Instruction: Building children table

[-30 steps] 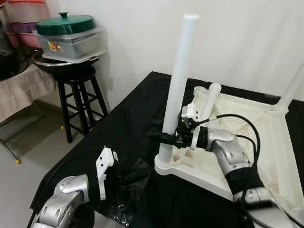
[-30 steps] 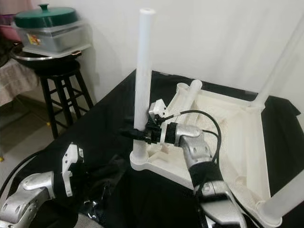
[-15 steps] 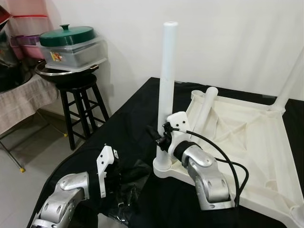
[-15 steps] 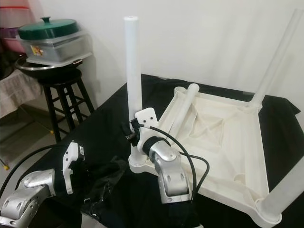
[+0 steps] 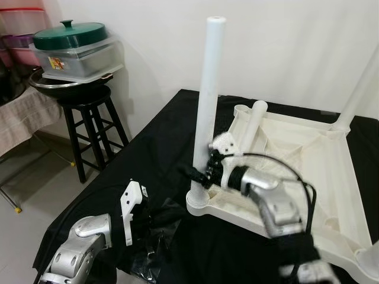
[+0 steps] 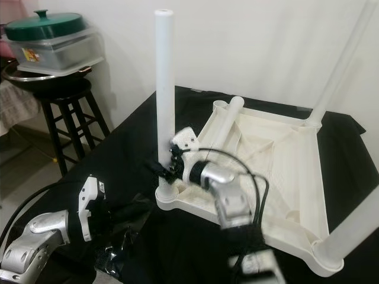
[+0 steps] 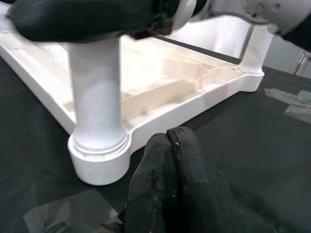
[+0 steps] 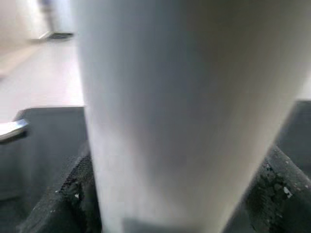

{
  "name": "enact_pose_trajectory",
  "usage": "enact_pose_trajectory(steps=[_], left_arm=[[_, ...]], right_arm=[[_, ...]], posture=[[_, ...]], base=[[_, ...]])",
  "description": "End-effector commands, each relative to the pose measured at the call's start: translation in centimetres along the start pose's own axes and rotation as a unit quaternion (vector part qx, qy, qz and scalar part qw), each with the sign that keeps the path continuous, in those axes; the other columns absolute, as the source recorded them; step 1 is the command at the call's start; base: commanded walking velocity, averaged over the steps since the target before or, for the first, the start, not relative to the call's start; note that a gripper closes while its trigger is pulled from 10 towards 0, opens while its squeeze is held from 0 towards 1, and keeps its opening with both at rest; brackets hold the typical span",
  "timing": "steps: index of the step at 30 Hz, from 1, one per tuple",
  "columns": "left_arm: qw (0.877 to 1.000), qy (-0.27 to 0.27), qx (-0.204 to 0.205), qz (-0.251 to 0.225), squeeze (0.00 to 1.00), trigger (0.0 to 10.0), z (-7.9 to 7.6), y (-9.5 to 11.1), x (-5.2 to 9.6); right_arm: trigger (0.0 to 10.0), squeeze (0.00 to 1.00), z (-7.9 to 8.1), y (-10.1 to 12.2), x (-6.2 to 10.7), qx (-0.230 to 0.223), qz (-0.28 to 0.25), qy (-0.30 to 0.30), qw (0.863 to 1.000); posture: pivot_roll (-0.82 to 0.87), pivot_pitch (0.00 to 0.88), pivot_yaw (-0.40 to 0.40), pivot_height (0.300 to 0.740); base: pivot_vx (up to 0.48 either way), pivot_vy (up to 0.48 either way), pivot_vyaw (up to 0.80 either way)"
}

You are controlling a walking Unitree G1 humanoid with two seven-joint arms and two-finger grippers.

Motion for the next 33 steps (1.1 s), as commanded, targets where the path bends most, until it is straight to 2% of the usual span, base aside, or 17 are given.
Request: enact_pose_trajectory(steps=[1, 5, 8, 12, 13, 24, 26, 29, 30, 31, 32, 33], left_arm=[[1.000, 0.000, -0.003, 0.004, 0.00, 10.0, 0.0, 0.0, 0.0], [1.000, -0.001, -0.004, 0.004, 0.00, 10.0, -0.2, 0.1, -0.1], [1.000, -0.001, -0.004, 0.005, 0.00, 10.0, -0.2, 0.1, -0.1], [1.000, -0.001, -0.004, 0.004, 0.00, 10.0, -0.4, 0.1, -0.1], [1.000, -0.001, -0.003, 0.004, 0.00, 10.0, -0.5, 0.1, -0.1], [1.000, -0.002, -0.001, 0.001, 0.00, 10.0, -0.6, 0.0, -0.1], [1.000, -0.001, 0.000, 0.001, 0.00, 10.0, -0.6, -0.1, 0.0], [1.000, 0.000, 0.001, 0.000, 0.00, 10.0, -0.6, -0.1, 0.0], [1.000, 0.001, 0.001, 0.000, 0.00, 10.0, -0.6, -0.1, 0.1], [1.000, 0.001, 0.001, 0.000, 0.00, 10.0, -0.6, -0.1, 0.1], [1.000, 0.001, 0.000, 0.002, 0.00, 10.0, -0.5, -0.1, 0.3], [1.000, 0.001, 0.000, 0.002, 0.00, 10.0, -0.5, -0.1, 0.3]], right_arm=[[10.0, 0.00, 0.0, -0.6, -0.1, -0.002, 0.011, 0.058, 0.998], [10.0, 0.00, -1.2, -0.8, -0.1, -0.004, 0.029, 0.090, 0.996], [10.0, 0.00, -1.5, -0.7, -0.1, -0.004, 0.033, 0.097, 0.995], [10.0, 0.00, -2.1, -0.1, -0.3, -0.019, 0.016, 0.101, 0.995], [0.0, 0.00, -2.2, -0.1, -0.3, -0.018, 0.015, 0.099, 0.995], [0.0, 0.00, -2.2, -1.5, 0.7, -0.017, 0.010, 0.116, 0.993], [0.0, 0.00, -2.1, -2.6, 1.1, -0.013, 0.023, 0.077, 0.997], [0.0, 0.00, -2.1, -3.0, 1.2, -0.013, 0.028, 0.059, 0.998], [0.0, 0.00, -1.6, -3.8, 1.2, -0.010, 0.047, 0.023, 0.999], [0.0, 0.00, -1.6, -3.8, 1.2, -0.010, 0.047, 0.023, 0.999], [0.0, 0.00, -0.8, -4.5, -0.1, -0.058, 0.054, -0.124, 0.989], [0.0, 0.00, -0.8, -4.5, -0.1, -0.058, 0.054, -0.124, 0.989]], posture=[[-0.03, 0.000, -0.041, 0.740], [-0.01, 0.000, -0.047, 0.740], [-0.01, 0.000, -0.047, 0.740], [-0.01, 0.000, -0.053, 0.740], [0.00, 0.000, -0.055, 0.740], [-0.01, 0.000, -0.049, 0.740], [-0.02, 0.000, -0.056, 0.740], [-0.02, 0.000, -0.057, 0.740], [-0.02, 0.000, -0.064, 0.740], [-0.02, 0.000, -0.064, 0.740], [-0.02, 0.000, -0.059, 0.740], [-0.02, 0.000, -0.059, 0.740]], base=[[0.000, 0.000, 0.00], [0.000, 0.000, 0.00], [0.000, 0.000, 0.00], [0.000, 0.000, 0.00], [0.000, 0.000, 0.00], [0.000, 0.000, 0.00], [0.000, 0.000, 0.00], [0.000, 0.000, 0.00], [0.000, 0.000, 0.00], [0.000, 0.000, 0.00], [0.000, 0.000, 0.00], [0.000, 0.000, 0.00]])
Point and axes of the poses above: a point about 5 cm out from each wrist's last joint towards the gripper, its own x axis pointing back from the gripper into the wrist, its own y axis along the axis of the wrist's last joint, z = x × y, the point moved 1 cm from there along -x, pointing out of the wrist towards the gripper, and after that the axes turned 1 degree about -x, right-handed, at the moved point
